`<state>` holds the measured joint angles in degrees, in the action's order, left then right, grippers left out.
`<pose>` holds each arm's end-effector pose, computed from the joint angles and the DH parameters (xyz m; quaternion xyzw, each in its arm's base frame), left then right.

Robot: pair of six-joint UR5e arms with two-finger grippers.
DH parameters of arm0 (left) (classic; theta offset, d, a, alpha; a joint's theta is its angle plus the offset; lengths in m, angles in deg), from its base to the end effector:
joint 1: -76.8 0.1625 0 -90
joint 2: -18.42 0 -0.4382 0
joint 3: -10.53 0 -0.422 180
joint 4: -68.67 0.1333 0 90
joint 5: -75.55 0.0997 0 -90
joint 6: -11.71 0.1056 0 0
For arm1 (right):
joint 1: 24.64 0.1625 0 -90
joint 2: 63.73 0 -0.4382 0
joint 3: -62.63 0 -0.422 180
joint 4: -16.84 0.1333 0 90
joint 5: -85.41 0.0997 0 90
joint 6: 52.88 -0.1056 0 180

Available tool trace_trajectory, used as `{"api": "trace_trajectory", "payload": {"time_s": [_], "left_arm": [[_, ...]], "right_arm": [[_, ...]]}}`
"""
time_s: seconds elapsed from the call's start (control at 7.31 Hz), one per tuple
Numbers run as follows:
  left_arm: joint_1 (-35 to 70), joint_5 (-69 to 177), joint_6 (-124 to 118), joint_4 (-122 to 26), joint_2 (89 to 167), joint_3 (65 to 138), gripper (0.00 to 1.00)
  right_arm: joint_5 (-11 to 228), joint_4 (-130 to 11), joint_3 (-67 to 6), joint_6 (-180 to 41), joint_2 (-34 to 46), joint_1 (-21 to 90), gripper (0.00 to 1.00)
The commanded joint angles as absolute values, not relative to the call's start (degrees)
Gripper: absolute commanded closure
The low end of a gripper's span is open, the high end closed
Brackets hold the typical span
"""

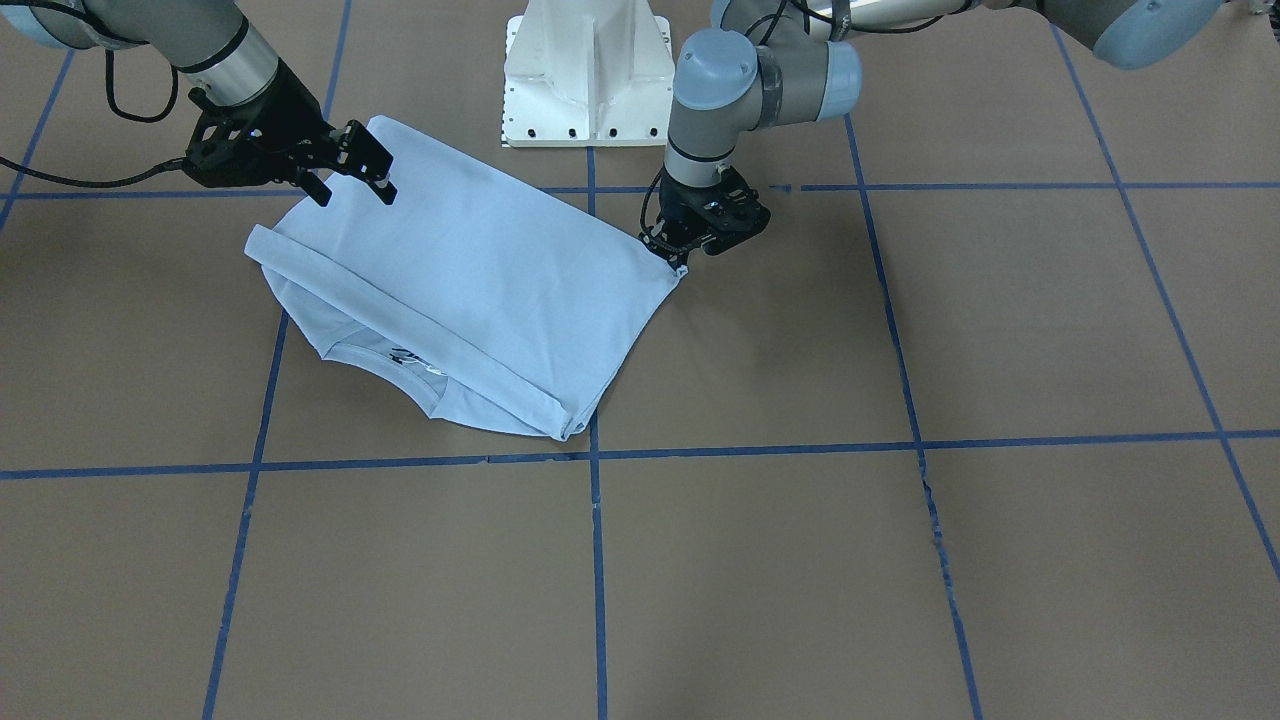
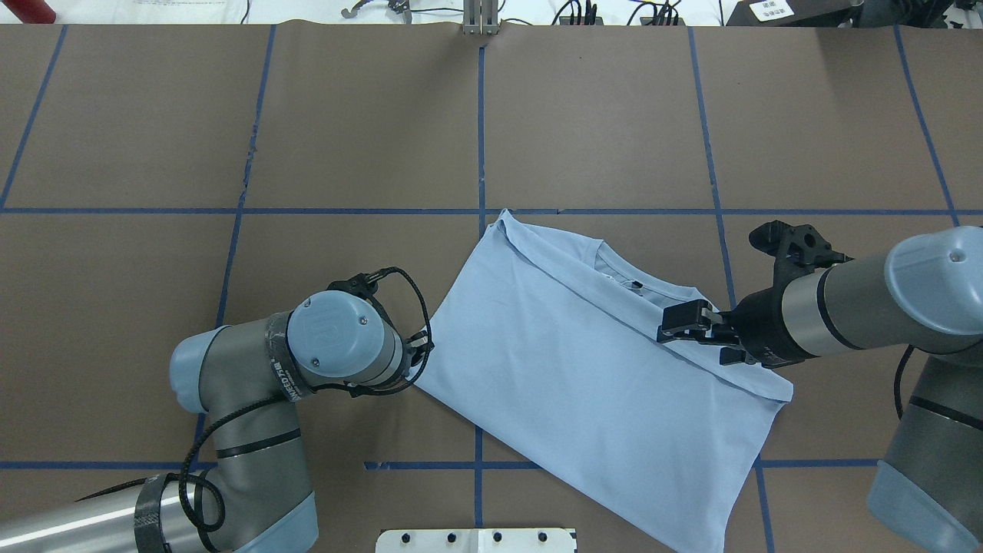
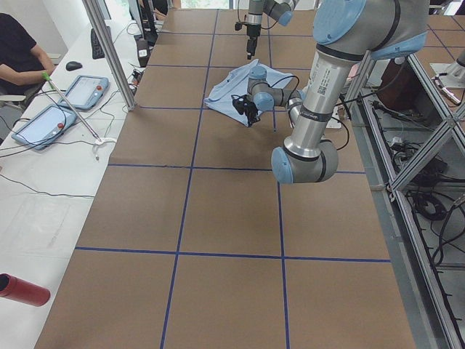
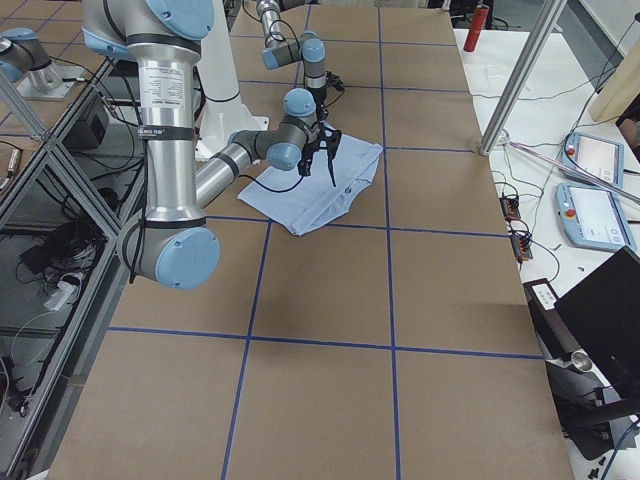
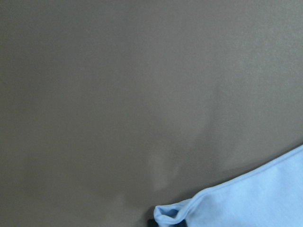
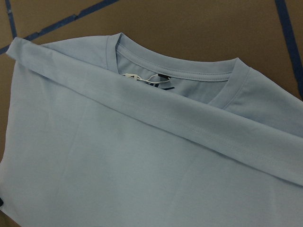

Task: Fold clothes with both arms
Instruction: 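Push the shirt corner away with the left gripper, turning the shirt square to the table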

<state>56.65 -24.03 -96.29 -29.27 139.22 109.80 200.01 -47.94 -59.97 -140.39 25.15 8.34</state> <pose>0.6092 -0.3468 0.2628 -0.0687 0.4068 -0.2654 0.8714 -0.3651 -0.3434 0.3305 -0.0302 -0.5143 0.1226 0.8483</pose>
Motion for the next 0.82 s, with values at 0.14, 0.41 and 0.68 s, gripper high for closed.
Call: {"api": "trace_trajectory", "payload": {"time_s": [0.14, 0.41, 0.68], "left_arm": [[55.3, -23.5, -95.5, -29.2, 139.4, 110.6, 1.00], [50.6, -23.4, -93.1, -28.7, 139.5, 109.7, 1.00], [46.1, -23.4, -88.1, -29.6, 140.3, 105.7, 1.00]], "right_arm": [[200.0, -47.9, -60.0, -140.4, 25.1, 8.6, 0.00], [200.0, -47.9, -60.0, -140.4, 25.2, 8.6, 0.00], [199.9, -47.9, -60.0, -140.3, 25.2, 8.8, 0.00]]}}
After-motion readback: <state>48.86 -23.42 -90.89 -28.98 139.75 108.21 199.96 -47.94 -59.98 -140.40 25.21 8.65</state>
